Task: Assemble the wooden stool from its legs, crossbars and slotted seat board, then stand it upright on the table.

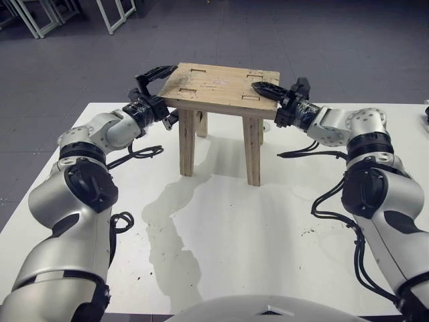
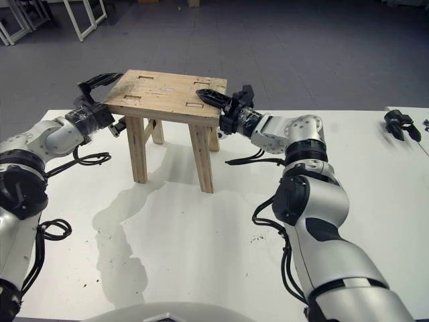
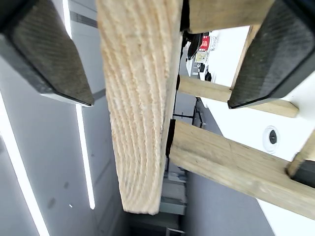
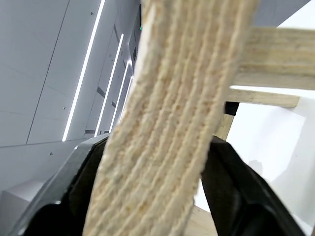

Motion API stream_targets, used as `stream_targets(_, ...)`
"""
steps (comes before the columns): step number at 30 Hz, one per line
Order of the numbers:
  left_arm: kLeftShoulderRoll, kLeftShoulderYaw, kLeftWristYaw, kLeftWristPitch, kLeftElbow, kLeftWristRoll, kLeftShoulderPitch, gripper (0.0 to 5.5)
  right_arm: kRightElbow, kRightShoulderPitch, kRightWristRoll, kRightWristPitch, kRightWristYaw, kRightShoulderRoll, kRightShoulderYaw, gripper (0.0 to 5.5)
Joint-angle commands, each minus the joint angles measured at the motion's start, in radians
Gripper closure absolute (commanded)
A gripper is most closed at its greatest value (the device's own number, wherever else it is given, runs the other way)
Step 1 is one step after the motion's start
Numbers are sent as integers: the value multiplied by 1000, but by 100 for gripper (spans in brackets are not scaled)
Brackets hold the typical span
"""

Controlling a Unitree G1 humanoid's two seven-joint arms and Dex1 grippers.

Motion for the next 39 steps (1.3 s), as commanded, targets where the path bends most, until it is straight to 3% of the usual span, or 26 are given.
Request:
stream_targets(1,-87,32,41,52,-29,39,16,33,47,-48,-39,-26,107,28,25,252)
stream_targets(7,-32,84,-18,63,-126,55,51,33,28,-68,-39,-14,185,-30,-1,252)
stream_targets(13,-6,174,-44,47,-215,32,112,33,10,-61,35,-70,37,-85,-161,238)
stream_targets(16,-31,160,-56,58,-294,56,145,33,-14,-36,44,-89,-2,-77,-198,191)
stream_targets(19,-39,164,-52,54,-375,57,175,33,-40,-8,24,-151,-61,-80,-212,191)
stream_targets(23,-82,150,-10,15,-606,67,261,33,-131,52,-47,-293,-285,-81,-200,191)
stream_targets(27,-188,134,63,-101,-934,85,377,33,-400,174,-93,-485,-522,-3,-206,191)
stream_targets(29,-258,70,49,-207,-1182,144,471,33,-574,255,-126,-499,-549,42,-135,191)
stream_targets(33,-301,-380,-99,-625,-1648,624,820,33,-1020,556,-396,-599,-512,22,239,191)
stream_targets(36,-370,-577,-45,-871,-1771,894,1000,33,-1255,765,-582,-719,-565,18,387,191)
stream_targets(39,-425,-676,18,-1028,-1794,1069,1091,33,-1378,913,-692,-775,-604,44,486,191)
